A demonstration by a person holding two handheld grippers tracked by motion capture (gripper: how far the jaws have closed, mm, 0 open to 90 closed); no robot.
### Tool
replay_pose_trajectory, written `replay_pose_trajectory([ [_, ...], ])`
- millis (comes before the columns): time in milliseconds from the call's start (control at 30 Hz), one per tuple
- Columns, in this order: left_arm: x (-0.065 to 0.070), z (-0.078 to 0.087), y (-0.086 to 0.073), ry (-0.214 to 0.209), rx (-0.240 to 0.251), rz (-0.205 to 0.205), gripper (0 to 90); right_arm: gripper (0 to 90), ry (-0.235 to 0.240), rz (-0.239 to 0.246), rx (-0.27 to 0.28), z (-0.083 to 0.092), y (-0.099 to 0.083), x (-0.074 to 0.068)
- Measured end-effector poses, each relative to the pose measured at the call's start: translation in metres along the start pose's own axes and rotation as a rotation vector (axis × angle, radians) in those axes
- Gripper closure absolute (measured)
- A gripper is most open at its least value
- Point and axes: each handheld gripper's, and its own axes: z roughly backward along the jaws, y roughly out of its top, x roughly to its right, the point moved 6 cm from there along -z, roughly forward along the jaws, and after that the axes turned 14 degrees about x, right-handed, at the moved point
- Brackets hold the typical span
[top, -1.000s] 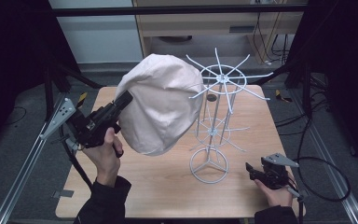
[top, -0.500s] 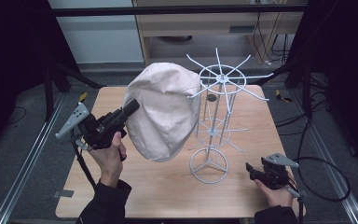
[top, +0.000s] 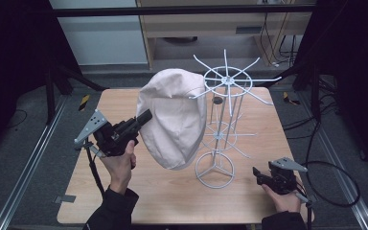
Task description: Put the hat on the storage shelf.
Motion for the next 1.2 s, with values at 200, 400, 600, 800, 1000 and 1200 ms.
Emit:
replay_pose_trajectory([
  [200, -0.001, 0.002, -0.008, 0.002, -0.023, -0.013, 87.4, 33.4, -0.002, 0.0, -0.004, 0.0, 0.0, 0.0],
  [400, -0.001, 0.002, -0.016, 0.001, -0.057, -0.03, 86.6, 33.4, -0.002, 0.008, -0.004, -0.001, -0.001, 0.0],
  [600, 0.001, 0.0, -0.023, 0.0, -0.088, -0.04, 85.8, 33.3, -0.001, 0.008, -0.006, -0.001, -0.001, 0.0],
  [800, 0.001, 0.0, -0.028, 0.003, -0.114, -0.054, 81.1, 33.2, -0.003, 0.009, -0.006, -0.001, -0.001, 0.0],
  [1000, 0.001, 0.006, -0.029, 0.017, -0.143, -0.098, 71.0, 33.0, -0.003, 0.009, -0.005, -0.001, -0.001, 0.0],
  [1200, -0.003, 0.02, -0.024, 0.048, -0.161, -0.134, 58.3, 32.7, -0.001, 0.009, -0.007, -0.001, -0.001, 0.0],
])
